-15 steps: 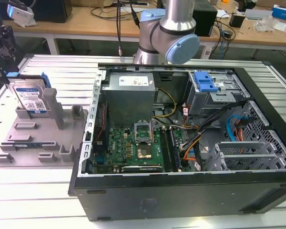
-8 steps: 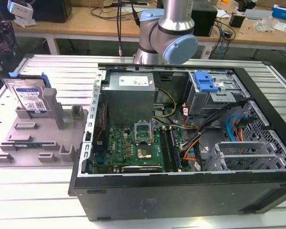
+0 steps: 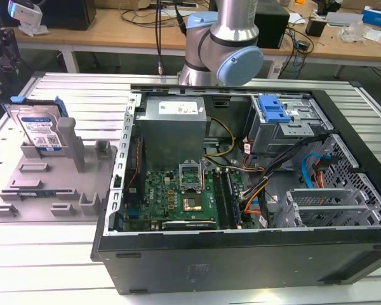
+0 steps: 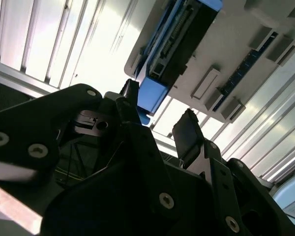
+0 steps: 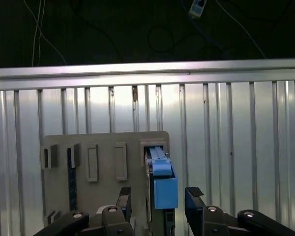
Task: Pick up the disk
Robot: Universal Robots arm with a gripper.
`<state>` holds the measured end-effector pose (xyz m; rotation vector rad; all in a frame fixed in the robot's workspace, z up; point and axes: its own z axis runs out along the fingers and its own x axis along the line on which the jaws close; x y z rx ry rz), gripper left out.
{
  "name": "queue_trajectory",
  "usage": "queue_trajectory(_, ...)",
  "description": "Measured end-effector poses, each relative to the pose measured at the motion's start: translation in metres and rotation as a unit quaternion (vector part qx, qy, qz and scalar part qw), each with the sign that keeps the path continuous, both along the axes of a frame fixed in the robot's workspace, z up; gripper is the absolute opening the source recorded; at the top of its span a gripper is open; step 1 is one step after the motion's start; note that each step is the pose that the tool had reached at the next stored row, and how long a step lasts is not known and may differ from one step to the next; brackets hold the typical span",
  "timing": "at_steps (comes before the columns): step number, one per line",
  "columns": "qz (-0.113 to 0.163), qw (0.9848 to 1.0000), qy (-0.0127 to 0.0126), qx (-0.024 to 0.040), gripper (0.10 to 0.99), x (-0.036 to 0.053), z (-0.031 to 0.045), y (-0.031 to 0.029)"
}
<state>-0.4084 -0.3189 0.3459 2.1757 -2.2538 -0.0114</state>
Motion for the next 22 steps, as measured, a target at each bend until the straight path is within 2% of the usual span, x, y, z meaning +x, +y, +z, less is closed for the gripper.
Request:
queue_trajectory(9,0.0,1.0,-0.0001,0.0,0.557,0.0006,-0.003,0.0)
queue_trajectory(22,0.0,1.0,0.0,-0.0003,0.557,0.0007,-0.0127,0.0)
